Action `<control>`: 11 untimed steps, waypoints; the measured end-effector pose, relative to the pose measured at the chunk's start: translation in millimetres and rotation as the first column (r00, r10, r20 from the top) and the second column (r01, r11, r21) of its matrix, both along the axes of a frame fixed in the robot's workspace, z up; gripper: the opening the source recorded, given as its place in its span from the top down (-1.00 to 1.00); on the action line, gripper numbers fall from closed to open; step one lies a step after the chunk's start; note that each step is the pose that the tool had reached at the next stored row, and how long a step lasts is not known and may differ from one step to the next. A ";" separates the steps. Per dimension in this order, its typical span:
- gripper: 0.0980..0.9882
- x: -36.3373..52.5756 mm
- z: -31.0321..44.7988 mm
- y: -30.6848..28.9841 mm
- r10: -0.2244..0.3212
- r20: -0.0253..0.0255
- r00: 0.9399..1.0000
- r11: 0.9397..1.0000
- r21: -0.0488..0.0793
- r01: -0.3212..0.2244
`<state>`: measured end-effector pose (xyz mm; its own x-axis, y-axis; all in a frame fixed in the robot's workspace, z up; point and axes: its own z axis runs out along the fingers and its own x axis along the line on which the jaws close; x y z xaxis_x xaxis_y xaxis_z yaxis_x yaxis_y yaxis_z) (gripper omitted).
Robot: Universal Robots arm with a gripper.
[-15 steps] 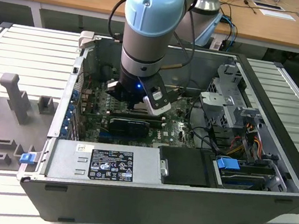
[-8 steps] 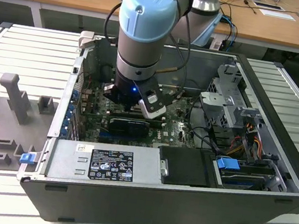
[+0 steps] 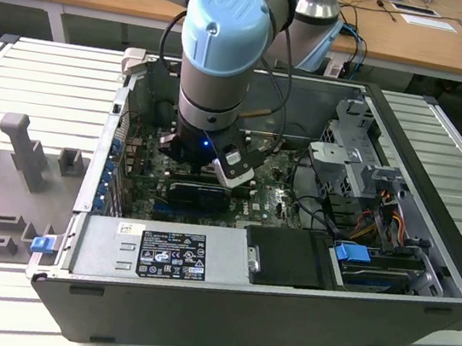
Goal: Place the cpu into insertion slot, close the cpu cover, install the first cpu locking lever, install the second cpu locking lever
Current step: 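Install the second cpu locking lever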
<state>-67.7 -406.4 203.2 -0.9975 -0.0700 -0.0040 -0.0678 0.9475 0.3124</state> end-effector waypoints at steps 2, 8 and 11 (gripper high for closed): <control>0.98 0.0 -1.9 -0.1 0.000 0.000 1.000 1.000 0.010 0.000; 0.98 -3.7 -5.9 -0.8 0.000 0.000 1.000 0.999 0.040 0.000; 0.98 -5.1 -9.0 -1.0 0.000 0.001 1.000 0.999 0.054 0.000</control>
